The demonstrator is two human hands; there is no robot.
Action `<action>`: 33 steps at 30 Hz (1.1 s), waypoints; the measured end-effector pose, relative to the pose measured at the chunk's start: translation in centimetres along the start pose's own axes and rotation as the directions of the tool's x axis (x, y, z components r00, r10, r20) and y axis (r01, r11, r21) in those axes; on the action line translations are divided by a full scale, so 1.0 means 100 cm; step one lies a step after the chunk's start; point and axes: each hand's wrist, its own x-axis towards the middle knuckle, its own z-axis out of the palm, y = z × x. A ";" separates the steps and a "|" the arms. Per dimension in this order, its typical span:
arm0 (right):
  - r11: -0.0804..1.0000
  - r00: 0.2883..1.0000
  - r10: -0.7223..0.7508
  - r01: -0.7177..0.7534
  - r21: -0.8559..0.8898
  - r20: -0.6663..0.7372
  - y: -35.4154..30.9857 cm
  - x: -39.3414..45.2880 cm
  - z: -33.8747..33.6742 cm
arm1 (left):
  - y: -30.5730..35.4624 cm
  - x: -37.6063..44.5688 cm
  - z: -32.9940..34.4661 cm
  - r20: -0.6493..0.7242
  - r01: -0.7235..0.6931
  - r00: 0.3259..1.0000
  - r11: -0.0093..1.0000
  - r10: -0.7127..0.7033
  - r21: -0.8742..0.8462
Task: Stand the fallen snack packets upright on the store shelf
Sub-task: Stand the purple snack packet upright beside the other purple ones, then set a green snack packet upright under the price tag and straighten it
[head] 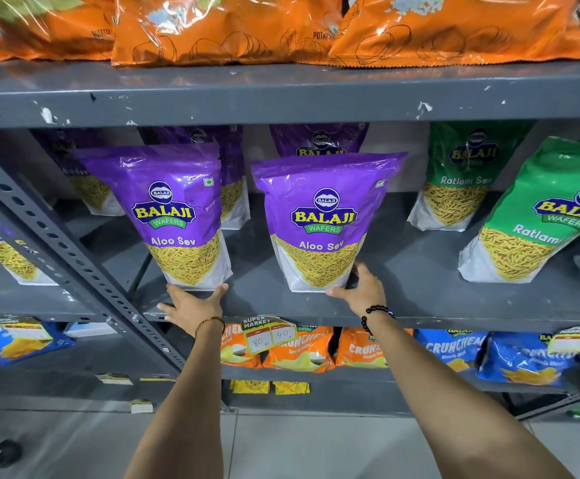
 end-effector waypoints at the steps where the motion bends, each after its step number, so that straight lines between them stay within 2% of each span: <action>1: 1.000 1.000 0.000 0.000 0.001 0.001 0.001 0.001 0.000 | 0.000 0.000 0.000 0.000 -0.003 1.000 1.000 0.003 0.001; 7: 1.000 1.000 -0.003 0.003 0.004 0.000 0.004 0.003 0.001 | -0.003 0.001 0.000 -0.006 -0.014 1.000 1.000 0.014 0.010; 11: 1.000 0.998 -0.009 0.008 0.010 0.062 0.009 0.003 -0.004 | -0.007 -0.005 0.000 -0.001 -0.060 0.998 0.993 0.061 0.099; 13: 1.000 0.998 -0.014 0.015 -0.023 0.063 0.018 -0.002 -0.011 | -0.009 -0.018 0.004 0.026 -0.114 0.993 0.980 0.111 0.165; 15: 0.993 0.999 -0.049 0.048 -0.106 -0.012 0.032 -0.012 -0.023 | -0.009 -0.044 0.014 0.099 -0.213 0.976 0.947 0.194 0.240; 19: 0.974 0.977 -0.062 0.014 -0.228 -0.206 0.068 -0.036 -0.065 | -0.007 -0.125 0.049 0.298 -0.456 0.871 0.869 0.391 0.194; 24: 0.986 0.924 0.052 -0.106 -0.125 -0.378 0.110 -0.038 -0.141 | 0.015 -0.225 0.104 0.554 -0.627 0.658 0.778 0.509 0.030; 29: 0.982 0.920 0.172 -0.188 -0.011 -0.351 0.141 -0.021 -0.215 | 0.056 -0.285 0.162 0.663 -0.640 0.556 0.767 0.502 -0.044; 33: 0.994 0.966 0.112 -0.106 0.038 -0.232 0.159 0.007 -0.256 | 0.090 -0.320 0.205 0.778 -0.561 0.483 0.824 0.401 -0.077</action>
